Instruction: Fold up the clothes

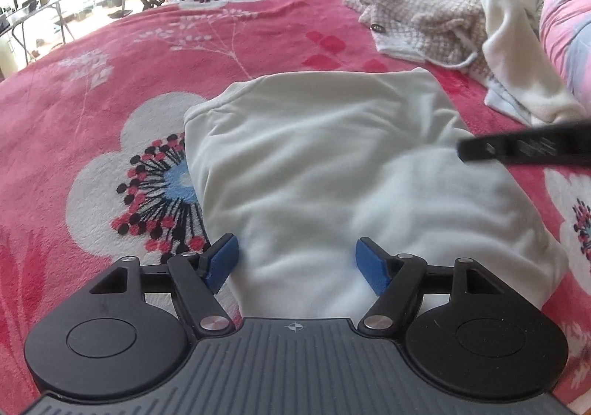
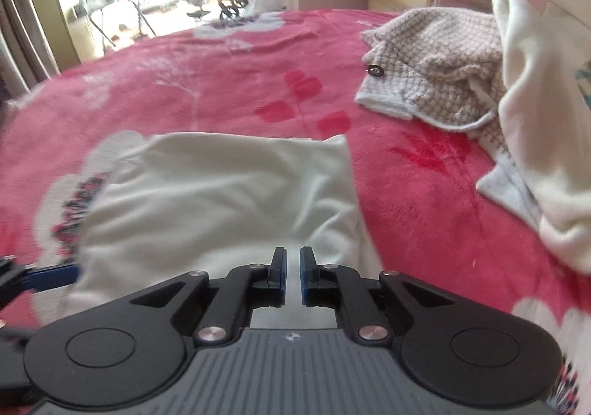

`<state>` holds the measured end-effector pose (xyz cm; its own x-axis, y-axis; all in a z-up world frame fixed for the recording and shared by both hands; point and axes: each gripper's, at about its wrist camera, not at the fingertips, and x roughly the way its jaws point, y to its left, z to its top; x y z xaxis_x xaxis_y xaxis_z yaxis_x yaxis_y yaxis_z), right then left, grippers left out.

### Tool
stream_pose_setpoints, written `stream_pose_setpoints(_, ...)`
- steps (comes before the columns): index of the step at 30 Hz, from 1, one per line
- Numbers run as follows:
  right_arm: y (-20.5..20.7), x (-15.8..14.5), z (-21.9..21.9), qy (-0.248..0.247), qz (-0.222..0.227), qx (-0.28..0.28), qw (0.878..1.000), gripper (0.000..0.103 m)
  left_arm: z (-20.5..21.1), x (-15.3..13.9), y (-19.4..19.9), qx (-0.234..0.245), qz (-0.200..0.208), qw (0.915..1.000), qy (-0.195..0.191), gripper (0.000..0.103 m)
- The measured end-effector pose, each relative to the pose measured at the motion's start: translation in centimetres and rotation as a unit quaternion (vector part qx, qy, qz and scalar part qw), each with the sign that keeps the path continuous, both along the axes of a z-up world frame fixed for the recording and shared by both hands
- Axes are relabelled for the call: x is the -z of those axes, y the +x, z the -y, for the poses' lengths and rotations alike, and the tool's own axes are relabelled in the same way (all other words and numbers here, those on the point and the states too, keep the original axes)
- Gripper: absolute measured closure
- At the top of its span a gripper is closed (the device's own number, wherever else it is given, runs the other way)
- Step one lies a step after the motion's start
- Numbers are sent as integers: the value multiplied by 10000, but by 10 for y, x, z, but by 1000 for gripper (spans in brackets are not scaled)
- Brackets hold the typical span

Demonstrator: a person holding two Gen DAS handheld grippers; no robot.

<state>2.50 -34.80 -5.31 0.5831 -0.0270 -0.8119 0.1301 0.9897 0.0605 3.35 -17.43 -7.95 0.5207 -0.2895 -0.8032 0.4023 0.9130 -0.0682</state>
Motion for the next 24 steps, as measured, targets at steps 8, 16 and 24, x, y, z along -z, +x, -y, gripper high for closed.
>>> stream_pose_setpoints(8,-40,23,-2,-161,-494,304,9982,95,-1,0,1,-46,-65,10000,-6,30)
stream_pose_setpoints(16,-64,-8,-18,109,-2,1,9999,92,-2,0,2,-60,-106,9999,12,29)
stream_pose_setpoints(24,-67,13,-50,204,-79,-668,9975,89,-4,1,0,19,-33,10000,47,27)
